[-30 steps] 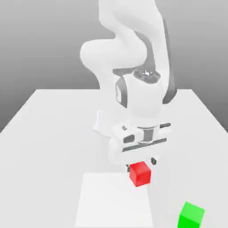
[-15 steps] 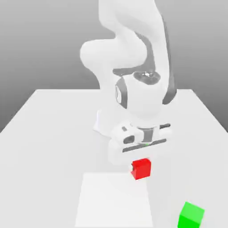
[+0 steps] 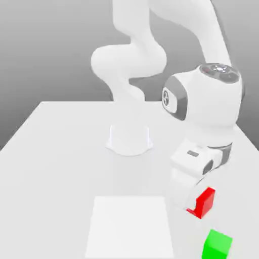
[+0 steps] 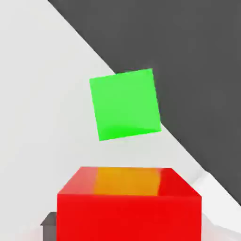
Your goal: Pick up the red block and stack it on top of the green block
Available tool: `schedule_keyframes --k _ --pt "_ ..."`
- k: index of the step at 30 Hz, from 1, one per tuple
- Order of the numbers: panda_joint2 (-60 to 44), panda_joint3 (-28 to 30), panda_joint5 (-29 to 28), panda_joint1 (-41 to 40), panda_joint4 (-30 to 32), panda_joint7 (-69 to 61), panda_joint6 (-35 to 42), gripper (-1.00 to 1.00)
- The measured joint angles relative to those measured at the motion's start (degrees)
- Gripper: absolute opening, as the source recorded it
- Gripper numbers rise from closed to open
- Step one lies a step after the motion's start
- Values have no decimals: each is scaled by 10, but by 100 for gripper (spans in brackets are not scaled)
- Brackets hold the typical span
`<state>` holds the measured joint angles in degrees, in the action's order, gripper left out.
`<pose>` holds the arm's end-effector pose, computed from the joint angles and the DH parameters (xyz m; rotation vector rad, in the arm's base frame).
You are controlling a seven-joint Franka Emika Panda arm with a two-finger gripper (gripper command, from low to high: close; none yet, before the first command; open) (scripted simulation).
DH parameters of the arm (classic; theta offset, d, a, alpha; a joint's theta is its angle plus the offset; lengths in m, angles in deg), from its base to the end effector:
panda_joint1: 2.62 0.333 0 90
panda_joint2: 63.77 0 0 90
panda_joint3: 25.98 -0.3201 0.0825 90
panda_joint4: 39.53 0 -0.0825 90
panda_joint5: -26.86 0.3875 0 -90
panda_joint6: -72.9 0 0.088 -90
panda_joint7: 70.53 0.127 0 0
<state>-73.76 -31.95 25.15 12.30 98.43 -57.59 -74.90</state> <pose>0.4667 0.1796 0.2225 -3.1296 -0.2548 0.0032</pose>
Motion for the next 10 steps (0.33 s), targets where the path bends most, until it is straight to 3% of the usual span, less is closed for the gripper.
schedule_keyframes --k 2,6,7,10 --pt "-25 -6 -7 3 -36 -27 12 -100" --pt "-101 1 -25 12 -54 -26 -47 -100" --pt "-111 3 -28 13 -55 -25 -56 100" --pt "-111 3 -28 13 -55 -25 -56 100"
